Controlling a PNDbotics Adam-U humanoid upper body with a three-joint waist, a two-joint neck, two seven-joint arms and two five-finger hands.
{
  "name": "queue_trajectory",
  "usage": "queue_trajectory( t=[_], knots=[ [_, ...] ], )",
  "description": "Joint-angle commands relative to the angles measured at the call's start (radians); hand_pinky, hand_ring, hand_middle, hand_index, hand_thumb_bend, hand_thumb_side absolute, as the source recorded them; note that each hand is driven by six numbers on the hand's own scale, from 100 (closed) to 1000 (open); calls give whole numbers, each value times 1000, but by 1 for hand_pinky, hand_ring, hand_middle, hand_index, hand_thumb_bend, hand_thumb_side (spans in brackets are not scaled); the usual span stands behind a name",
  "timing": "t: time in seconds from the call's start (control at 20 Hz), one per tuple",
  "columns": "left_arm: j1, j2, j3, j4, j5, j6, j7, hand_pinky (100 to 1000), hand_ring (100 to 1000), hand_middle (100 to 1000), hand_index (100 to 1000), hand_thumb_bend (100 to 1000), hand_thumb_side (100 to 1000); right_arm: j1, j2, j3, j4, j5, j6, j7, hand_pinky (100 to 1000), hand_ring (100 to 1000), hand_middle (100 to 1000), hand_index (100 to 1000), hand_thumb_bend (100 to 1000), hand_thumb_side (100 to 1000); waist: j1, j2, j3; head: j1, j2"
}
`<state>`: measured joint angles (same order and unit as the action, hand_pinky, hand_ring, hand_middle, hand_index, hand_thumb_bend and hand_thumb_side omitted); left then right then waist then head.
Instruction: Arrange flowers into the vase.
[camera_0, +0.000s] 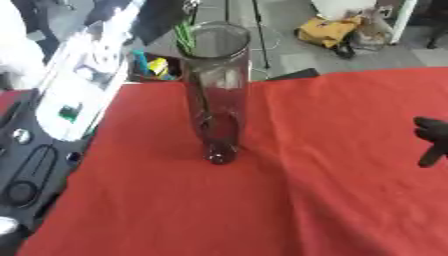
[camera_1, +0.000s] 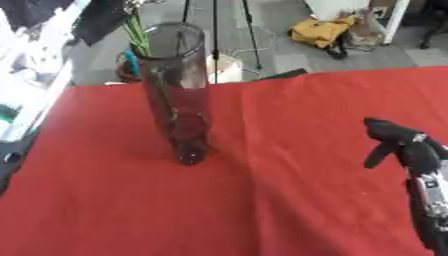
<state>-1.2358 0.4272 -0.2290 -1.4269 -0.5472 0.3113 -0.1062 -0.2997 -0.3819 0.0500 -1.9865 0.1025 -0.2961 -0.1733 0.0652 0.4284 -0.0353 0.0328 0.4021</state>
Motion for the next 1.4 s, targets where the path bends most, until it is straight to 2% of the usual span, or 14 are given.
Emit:
queue_trajectory(
  t=[0.05, 0.2, 0.35, 0.65, 0.9, 1.25, 1.4],
  knots=[
    [-10, 37, 26, -34, 17, 1, 43, 814, 822, 908, 1000, 100, 1000, -6, -5, -6, -14, -2, 0, 0, 845, 841, 398, 753, 100, 1000, -7, -29, 1, -4, -19],
    [-1, 45, 19, -40, 29, -4, 79, 816, 825, 907, 1000, 100, 1000, -6, -5, -7, -14, -1, -1, 0, 845, 841, 397, 753, 100, 1000, -8, -28, 2, -7, -22],
    [4, 57, 5, -34, 16, -12, 67, 835, 848, 922, 1000, 100, 1000, -5, -5, -7, -14, 0, -2, -1, 845, 840, 397, 752, 100, 1000, -9, -29, 3, -7, -21],
    [10, 64, -19, -5, -22, -45, -22, 898, 905, 996, 1000, 100, 1000, -5, -5, -6, -14, -1, -1, 1, 845, 838, 395, 751, 100, 1000, -10, -28, 7, -7, -21],
    [11, 62, -27, 18, -37, -67, -98, 920, 930, 1000, 1000, 100, 1000, -4, -4, -6, -14, -1, -1, 1, 846, 839, 395, 751, 100, 1000, -11, -27, 7, -7, -23],
    [-5, 54, 5, 16, -69, -63, -204, 929, 931, 1000, 1000, 100, 1000, -7, 0, -2, -14, 3, 2, 7, 847, 839, 393, 751, 100, 1000, -11, -23, 7, -5, -24],
    [-12, 49, 20, 5, -50, -67, -240, 947, 939, 1000, 1000, 100, 1000, -7, 1, 0, -14, 5, 5, 9, 849, 841, 392, 752, 100, 1000, -9, -21, 7, -2, -25]
  ],
)
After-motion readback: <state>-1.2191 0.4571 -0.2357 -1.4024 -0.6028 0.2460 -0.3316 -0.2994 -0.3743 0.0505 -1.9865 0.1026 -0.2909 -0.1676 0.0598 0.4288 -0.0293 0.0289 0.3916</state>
